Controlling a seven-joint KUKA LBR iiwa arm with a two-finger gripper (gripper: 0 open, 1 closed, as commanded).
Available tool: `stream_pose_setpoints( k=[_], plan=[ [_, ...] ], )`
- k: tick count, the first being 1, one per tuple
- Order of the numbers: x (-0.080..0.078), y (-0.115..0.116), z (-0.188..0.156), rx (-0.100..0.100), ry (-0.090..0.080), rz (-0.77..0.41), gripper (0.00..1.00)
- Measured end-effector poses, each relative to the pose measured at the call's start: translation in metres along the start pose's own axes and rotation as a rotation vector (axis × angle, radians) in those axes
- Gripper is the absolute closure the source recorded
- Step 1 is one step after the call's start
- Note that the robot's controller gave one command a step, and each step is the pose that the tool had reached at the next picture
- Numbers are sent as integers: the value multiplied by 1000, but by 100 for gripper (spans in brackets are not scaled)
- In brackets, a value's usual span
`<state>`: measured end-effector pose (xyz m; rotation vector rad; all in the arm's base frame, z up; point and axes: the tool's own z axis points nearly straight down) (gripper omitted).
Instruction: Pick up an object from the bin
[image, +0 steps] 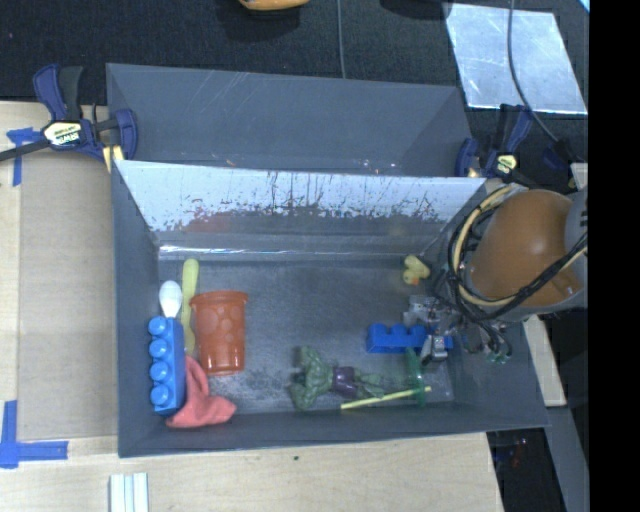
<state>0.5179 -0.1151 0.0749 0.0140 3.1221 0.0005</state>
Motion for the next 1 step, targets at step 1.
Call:
stream_pose_setpoints(
  k=[1],
  plan=[
    [2,1,-11,1,-5,80,100]
  ],
)
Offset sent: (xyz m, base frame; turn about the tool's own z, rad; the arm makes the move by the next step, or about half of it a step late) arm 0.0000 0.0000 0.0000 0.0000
